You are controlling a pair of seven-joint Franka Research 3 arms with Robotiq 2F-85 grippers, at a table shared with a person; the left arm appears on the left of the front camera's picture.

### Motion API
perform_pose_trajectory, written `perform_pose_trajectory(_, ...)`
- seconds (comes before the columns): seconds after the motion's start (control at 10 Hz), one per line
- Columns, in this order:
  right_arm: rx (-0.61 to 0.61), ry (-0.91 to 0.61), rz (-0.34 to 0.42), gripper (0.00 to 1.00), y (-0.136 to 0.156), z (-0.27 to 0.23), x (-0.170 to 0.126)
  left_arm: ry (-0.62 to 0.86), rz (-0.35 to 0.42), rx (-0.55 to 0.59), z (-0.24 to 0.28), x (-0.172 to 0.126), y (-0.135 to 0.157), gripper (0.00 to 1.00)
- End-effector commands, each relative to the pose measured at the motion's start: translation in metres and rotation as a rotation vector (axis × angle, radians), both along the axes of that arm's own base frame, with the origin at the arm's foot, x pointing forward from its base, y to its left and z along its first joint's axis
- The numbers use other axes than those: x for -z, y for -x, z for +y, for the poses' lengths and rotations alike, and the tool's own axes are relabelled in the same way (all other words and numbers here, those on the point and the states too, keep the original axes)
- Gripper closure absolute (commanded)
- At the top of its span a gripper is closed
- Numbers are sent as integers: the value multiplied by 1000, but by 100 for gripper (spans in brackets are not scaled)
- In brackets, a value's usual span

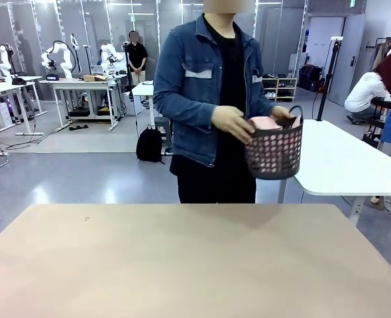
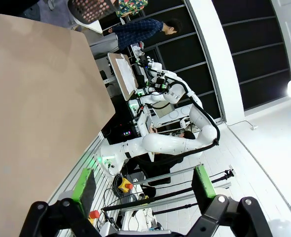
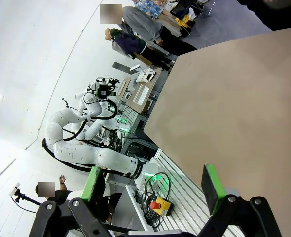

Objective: Fold the towel.
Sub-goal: Grab the top end of the 100 cm Hotel Towel extended by the human.

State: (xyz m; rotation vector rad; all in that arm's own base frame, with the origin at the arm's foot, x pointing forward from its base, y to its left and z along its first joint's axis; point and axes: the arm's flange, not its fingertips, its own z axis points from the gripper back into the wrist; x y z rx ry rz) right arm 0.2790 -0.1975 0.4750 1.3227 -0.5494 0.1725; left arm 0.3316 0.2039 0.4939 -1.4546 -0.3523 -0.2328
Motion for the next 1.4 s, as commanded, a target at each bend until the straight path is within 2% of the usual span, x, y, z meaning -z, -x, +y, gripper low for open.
perform_pose_trajectory(0.0, 0, -10, -17, 0, -1, -1, -2, 5, 10, 1, 1, 0, 0, 0)
perform_pose_trajectory(1.3, 0, -10, -17, 0, -1, -1, -2, 5, 10, 1, 1, 0, 0, 0)
